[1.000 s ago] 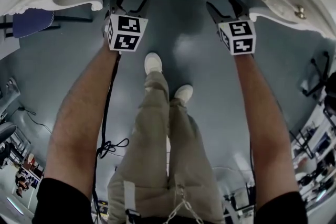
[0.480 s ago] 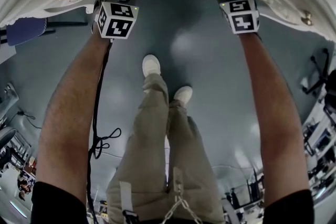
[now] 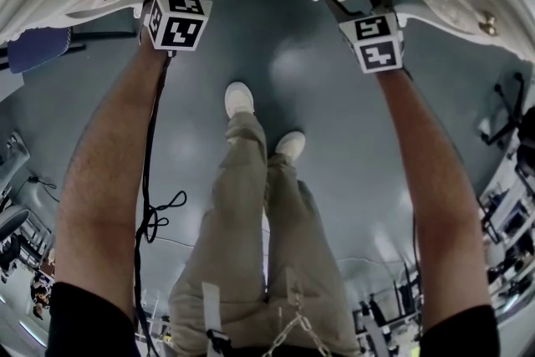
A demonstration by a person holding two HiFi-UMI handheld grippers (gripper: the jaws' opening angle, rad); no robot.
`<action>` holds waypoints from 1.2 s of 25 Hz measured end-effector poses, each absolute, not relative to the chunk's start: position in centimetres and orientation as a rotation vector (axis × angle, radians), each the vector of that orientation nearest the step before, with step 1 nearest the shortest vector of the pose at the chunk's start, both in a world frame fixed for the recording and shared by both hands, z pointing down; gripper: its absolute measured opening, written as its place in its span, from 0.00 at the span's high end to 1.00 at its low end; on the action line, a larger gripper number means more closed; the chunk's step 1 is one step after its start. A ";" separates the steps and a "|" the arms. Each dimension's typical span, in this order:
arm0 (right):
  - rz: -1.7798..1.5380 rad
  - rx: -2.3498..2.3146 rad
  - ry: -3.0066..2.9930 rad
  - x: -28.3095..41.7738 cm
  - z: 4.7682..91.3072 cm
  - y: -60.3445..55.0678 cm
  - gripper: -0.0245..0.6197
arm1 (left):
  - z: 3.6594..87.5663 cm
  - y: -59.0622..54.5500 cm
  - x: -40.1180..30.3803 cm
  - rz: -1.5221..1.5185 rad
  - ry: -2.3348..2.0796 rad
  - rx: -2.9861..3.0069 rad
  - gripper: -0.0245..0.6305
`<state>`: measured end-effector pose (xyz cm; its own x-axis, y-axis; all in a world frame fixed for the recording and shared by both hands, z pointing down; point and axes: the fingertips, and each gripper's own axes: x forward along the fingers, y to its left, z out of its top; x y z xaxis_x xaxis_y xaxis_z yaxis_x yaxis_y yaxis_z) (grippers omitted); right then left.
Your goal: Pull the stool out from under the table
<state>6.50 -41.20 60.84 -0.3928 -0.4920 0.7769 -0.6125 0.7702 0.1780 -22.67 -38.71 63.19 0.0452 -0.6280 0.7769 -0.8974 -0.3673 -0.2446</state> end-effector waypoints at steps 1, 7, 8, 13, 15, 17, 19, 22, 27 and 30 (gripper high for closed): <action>0.161 0.807 -2.070 6.7 60.9 -40.6 0.51 | 63.1 -38.4 -22.6 1.232 -1.550 2.020 0.57; 0.151 0.877 -2.032 9.6 61.2 -40.8 0.51 | 63.1 -34.0 -19.4 1.257 -1.472 2.098 0.57; 0.143 0.881 -2.020 9.9 61.3 -41.0 0.51 | 63.3 -33.5 -19.5 1.267 -1.466 2.093 0.57; 0.174 0.875 -2.004 10.5 61.8 -42.3 0.45 | 63.8 -34.1 -20.9 1.247 -1.451 2.018 0.54; 0.178 0.845 -1.989 10.1 62.3 -42.5 0.44 | 64.1 -34.7 -20.5 1.287 -1.396 2.044 0.53; 0.198 0.841 -1.975 9.8 62.7 -42.7 0.42 | 64.6 -35.3 -19.9 1.323 -1.346 2.051 0.53; 0.248 0.861 -1.962 9.8 63.3 -42.8 0.41 | 65.1 -35.7 -19.7 1.347 -1.332 2.022 0.52; 0.309 0.888 -1.947 10.1 64.3 -43.2 0.41 | 65.1 -36.1 -19.8 1.326 -1.359 1.975 0.51; 0.312 0.924 -1.928 10.6 64.3 -42.8 0.41 | 64.9 -35.9 -19.6 1.262 -1.402 1.918 0.51; 0.319 0.930 -1.925 10.7 64.2 -42.2 0.41 | 64.8 -35.6 -19.5 1.266 -1.422 1.901 0.51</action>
<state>10.73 -42.16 64.16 -0.2691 -0.4739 0.8384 -0.7190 0.6781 0.1525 -19.47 -35.59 64.78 0.0488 -0.5041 0.8622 -0.9149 -0.3690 -0.1640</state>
